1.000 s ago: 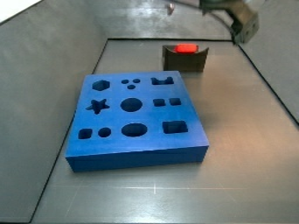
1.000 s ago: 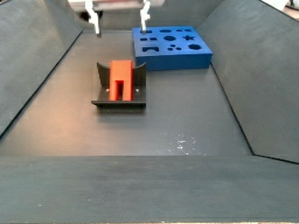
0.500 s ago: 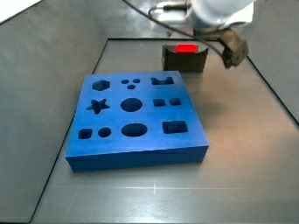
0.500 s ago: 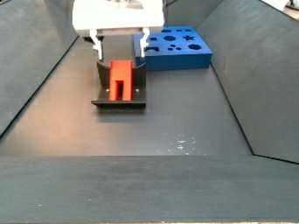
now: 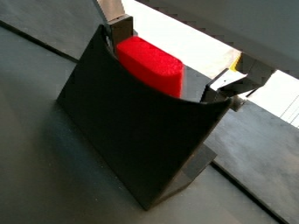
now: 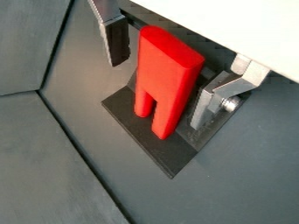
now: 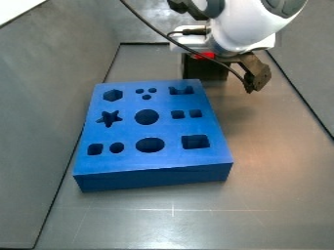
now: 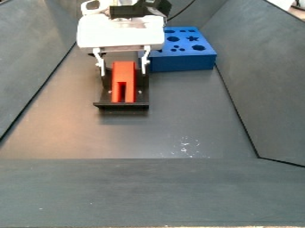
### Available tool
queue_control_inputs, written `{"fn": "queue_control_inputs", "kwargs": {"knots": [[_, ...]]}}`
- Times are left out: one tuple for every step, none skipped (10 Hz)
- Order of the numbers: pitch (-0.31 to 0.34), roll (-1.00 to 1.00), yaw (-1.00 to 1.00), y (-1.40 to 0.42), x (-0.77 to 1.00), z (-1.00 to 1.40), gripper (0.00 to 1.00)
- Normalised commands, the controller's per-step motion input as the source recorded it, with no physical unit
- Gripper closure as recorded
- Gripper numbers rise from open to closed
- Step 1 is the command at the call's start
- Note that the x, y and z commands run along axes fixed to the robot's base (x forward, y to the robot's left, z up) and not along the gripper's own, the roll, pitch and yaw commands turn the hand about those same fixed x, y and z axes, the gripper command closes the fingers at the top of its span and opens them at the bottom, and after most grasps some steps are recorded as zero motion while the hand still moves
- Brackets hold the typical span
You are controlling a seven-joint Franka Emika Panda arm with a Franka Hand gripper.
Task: Pick up the square-circle object. Move up. Place the square-circle object on the fixture. Regrasp the square-circle object. Move to above the board. Insert the square-circle object.
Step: Regrasp the square-circle object, then move to above the board.
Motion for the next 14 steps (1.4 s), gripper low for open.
{"fn": "queue_control_inputs", "kwargs": {"knots": [[0.033, 0.05, 0.04, -0.03, 0.02, -0.18, 0.00], [0.028, 0.05, 0.05, -0.04, 0.02, -0.17, 0.00], [0.028, 0.05, 0.05, -0.04, 0.02, -0.17, 0.00], [0.028, 0.05, 0.05, -0.04, 0.02, -0.17, 0.00], [0.000, 0.00, 0.00, 0.00, 0.00, 0.00, 1.00], [0.242, -0.34, -0.01, 0.04, 0.36, 1.00, 1.00], [0.245, -0.34, -0.01, 0.04, 0.36, 1.00, 1.00], [0.253, -0.28, 0.05, 0.04, 0.34, 1.00, 1.00], [0.217, -0.20, 0.10, 0.03, 0.33, 1.00, 1.00], [0.185, -0.11, 0.14, 0.03, 0.31, 1.00, 1.00], [0.172, -0.08, 0.15, 0.02, 0.31, 1.00, 1.00], [0.148, -0.05, 0.16, 0.02, 0.30, 1.00, 1.00], [0.125, -0.04, 0.16, 0.02, 0.29, 1.00, 1.00], [0.101, -0.03, 0.15, 0.02, 0.28, 1.00, 1.00]]}}
